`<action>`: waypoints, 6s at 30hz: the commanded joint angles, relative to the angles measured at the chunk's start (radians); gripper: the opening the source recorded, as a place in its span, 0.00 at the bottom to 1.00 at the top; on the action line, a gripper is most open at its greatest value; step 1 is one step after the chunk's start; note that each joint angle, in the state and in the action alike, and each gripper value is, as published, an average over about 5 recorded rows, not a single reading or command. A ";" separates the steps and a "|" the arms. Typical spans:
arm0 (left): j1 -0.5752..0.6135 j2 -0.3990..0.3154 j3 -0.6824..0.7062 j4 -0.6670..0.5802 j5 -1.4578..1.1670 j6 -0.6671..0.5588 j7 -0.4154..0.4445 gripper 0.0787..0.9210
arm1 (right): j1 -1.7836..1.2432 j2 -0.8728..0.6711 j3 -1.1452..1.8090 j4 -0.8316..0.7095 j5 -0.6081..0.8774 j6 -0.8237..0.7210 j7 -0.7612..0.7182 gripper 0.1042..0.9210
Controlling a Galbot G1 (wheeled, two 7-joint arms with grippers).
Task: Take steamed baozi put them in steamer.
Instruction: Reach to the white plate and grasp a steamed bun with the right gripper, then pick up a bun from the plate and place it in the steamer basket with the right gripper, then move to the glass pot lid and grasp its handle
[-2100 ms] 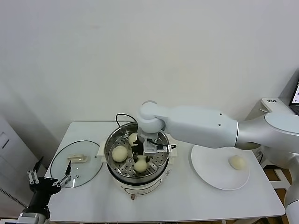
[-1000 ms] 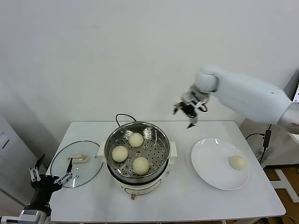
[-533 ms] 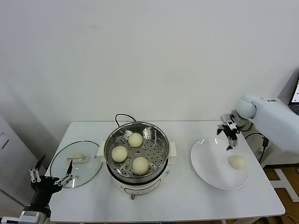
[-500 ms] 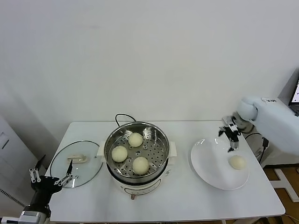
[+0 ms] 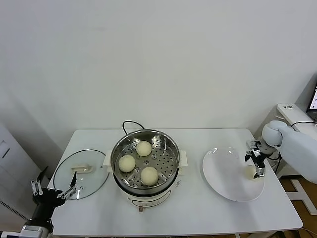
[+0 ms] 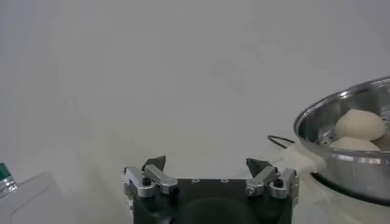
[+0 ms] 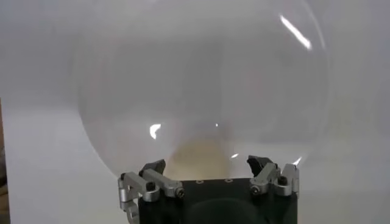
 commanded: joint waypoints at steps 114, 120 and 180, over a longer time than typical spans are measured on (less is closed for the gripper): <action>-0.070 0.047 0.025 0.031 -0.019 0.011 -0.039 0.88 | -0.998 0.088 1.074 0.693 1.051 0.054 1.396 0.88; -0.065 0.047 0.028 0.028 0.006 0.009 -0.037 0.88 | -1.378 0.175 1.353 0.868 0.906 0.035 1.266 0.88; -0.639 0.210 0.057 0.996 1.279 -0.446 -0.326 0.88 | -1.893 0.516 1.691 1.198 0.703 -0.025 1.091 0.88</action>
